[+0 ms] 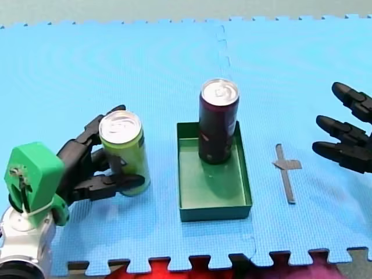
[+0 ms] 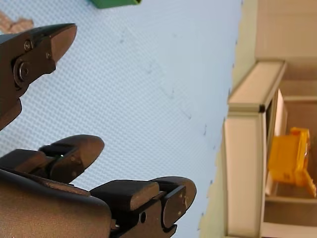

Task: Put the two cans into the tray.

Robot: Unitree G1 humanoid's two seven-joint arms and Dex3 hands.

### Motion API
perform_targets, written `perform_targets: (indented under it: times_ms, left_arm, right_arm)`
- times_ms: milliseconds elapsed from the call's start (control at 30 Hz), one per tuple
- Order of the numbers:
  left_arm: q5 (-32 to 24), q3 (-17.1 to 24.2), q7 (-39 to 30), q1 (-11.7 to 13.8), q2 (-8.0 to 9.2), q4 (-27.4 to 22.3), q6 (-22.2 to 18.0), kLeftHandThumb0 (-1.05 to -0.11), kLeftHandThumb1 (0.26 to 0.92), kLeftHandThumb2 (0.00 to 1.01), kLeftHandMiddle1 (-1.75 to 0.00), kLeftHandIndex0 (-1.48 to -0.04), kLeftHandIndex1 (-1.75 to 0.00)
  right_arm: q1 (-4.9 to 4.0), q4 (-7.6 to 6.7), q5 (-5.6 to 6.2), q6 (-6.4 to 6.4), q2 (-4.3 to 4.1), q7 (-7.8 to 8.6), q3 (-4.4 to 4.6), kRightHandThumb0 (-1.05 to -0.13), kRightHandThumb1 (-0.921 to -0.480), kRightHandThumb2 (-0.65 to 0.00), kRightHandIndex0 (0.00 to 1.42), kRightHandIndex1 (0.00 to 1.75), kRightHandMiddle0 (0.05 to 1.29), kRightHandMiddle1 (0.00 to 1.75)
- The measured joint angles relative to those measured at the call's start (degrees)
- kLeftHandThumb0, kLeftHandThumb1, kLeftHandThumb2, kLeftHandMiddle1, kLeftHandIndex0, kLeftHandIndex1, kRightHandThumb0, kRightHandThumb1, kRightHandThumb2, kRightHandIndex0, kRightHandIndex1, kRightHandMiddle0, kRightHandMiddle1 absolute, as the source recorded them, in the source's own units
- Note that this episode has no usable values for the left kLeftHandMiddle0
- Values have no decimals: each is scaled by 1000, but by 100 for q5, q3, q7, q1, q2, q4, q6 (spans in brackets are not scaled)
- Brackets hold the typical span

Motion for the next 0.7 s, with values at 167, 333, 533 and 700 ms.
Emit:
perform_targets:
  times_ms: [167, 333, 533, 700]
  left_arm:
    - [51, 41, 618, 6, -142, -25, -86, -475, 754, 10, -94, -1291, -45]
    - [371, 2, 1401, 33, -196, -31, -333, -450, 758, 4, -72, -1316, -26]
    - [733, -113, 2138, 87, -172, -52, -461, -433, 751, 0, -48, -1315, -11]
    - [769, -154, 2222, 88, -166, -56, -455, -422, 746, 0, -35, -1312, -5]
  right_arm:
    - [0, 2, -2, -8, -1, 0, -2, -798, -663, 0, 522, 0, 357, 0]
    - [0, 2, -3, -8, 0, 1, 0, -800, -663, 0, 522, 1, 357, 0]
    - [-1, 2, -2, -16, -6, -3, -1, -797, -662, 0, 520, 0, 356, 0]
    - [-8, 2, 9, -20, -5, 2, -14, -793, -663, 0, 519, 0, 357, 1]
